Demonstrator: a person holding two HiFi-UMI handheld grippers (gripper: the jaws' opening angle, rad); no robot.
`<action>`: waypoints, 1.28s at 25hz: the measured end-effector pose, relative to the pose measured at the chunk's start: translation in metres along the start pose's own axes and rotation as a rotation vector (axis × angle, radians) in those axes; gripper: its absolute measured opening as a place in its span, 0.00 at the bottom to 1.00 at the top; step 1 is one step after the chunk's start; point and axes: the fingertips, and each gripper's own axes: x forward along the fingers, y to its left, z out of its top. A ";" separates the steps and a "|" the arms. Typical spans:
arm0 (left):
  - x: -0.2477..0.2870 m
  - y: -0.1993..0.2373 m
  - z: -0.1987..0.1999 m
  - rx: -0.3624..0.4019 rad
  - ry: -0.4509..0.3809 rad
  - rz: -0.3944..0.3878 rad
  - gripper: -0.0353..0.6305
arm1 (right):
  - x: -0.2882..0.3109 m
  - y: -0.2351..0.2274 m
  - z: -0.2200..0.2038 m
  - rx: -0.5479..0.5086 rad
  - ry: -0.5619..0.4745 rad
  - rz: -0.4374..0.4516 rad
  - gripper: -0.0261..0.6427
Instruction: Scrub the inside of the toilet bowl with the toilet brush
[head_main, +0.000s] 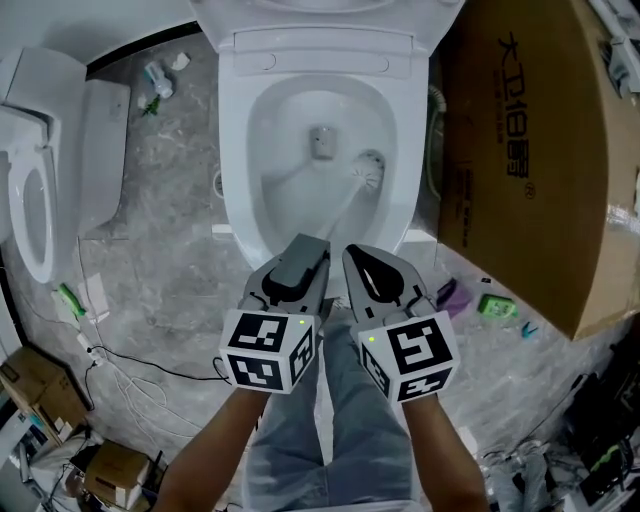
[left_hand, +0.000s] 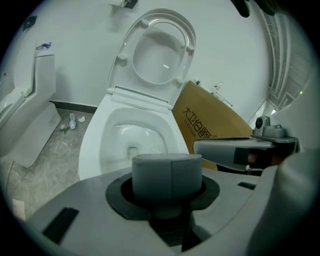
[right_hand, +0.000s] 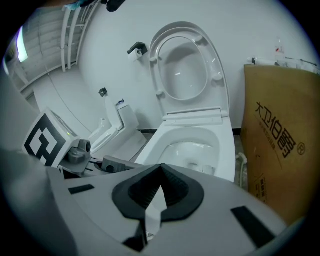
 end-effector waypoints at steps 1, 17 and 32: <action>0.002 0.001 0.001 -0.001 -0.002 -0.003 0.28 | 0.002 -0.001 0.001 -0.003 0.001 0.000 0.04; 0.036 0.018 0.041 0.016 -0.063 0.017 0.28 | 0.017 -0.007 0.003 -0.017 0.022 0.030 0.04; 0.039 0.055 0.074 0.014 -0.115 0.114 0.28 | 0.017 -0.011 -0.002 -0.030 0.054 0.055 0.04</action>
